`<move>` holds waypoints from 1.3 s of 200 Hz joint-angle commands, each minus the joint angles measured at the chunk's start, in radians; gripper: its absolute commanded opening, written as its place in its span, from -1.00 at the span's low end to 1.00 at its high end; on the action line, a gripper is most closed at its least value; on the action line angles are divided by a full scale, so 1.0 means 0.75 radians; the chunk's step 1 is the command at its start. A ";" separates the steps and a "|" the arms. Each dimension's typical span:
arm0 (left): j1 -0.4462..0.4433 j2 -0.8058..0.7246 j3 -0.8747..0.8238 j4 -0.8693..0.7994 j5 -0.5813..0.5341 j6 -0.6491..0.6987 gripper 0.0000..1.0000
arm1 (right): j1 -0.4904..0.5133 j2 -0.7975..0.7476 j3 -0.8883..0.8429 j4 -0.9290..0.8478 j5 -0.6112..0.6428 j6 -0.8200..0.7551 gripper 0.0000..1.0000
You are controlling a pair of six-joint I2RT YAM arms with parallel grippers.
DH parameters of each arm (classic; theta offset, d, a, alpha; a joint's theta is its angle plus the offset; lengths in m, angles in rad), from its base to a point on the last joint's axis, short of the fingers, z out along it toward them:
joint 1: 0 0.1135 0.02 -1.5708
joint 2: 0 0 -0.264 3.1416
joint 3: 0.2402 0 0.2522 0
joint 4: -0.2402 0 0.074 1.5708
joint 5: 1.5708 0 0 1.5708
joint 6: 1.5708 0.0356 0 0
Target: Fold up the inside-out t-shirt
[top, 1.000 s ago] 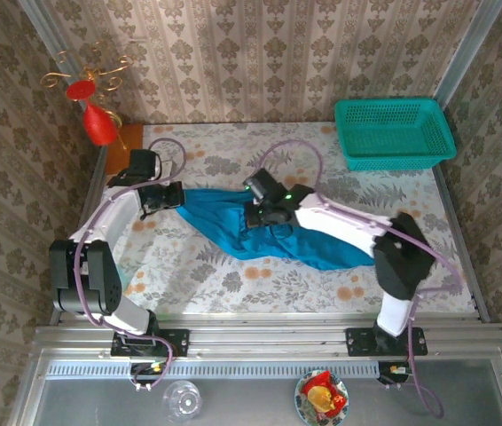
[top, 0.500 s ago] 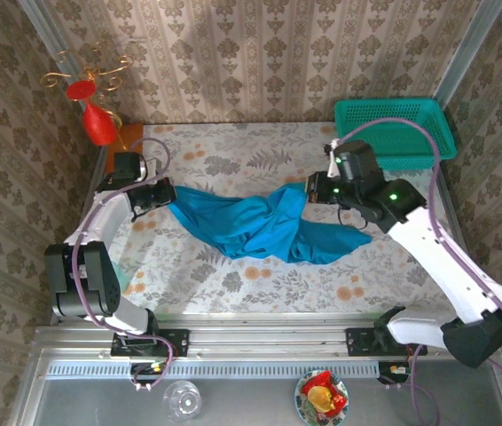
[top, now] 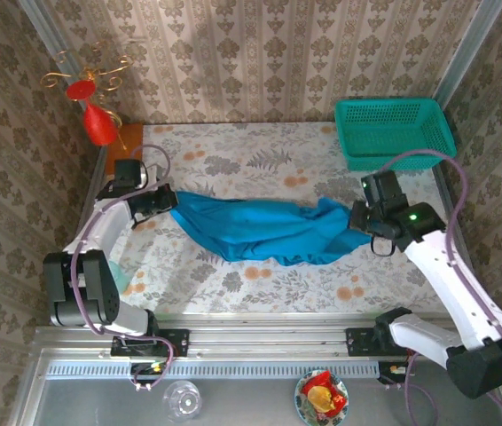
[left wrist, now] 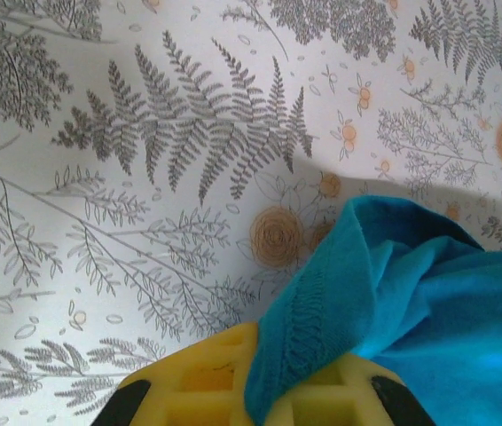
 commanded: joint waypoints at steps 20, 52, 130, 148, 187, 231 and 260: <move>-0.024 -0.047 -0.101 0.019 0.016 -0.033 -0.86 | -0.015 -0.013 -0.189 -0.011 -0.004 0.105 -0.32; -0.038 -0.047 -0.142 0.042 0.013 -0.043 -0.85 | 0.030 0.011 -0.200 0.072 -0.087 0.070 -0.22; -0.063 -0.045 -0.128 0.028 0.000 -0.045 -0.85 | 0.330 0.360 -0.131 0.225 -0.065 0.012 -0.05; -0.064 -0.050 -0.128 0.021 -0.006 -0.043 -0.84 | 0.332 0.426 -0.117 0.237 0.002 0.018 -0.03; -0.064 -0.065 -0.138 0.014 -0.029 -0.038 -0.67 | 0.319 0.498 -0.084 0.268 0.004 -0.019 -0.68; -0.069 -0.041 -0.164 0.015 -0.117 0.002 -0.43 | 0.125 0.271 -0.079 0.226 0.060 -0.043 -1.00; -0.073 -0.013 -0.185 0.028 -0.136 0.010 -0.31 | -0.061 0.142 -0.089 0.192 0.058 -0.116 -1.00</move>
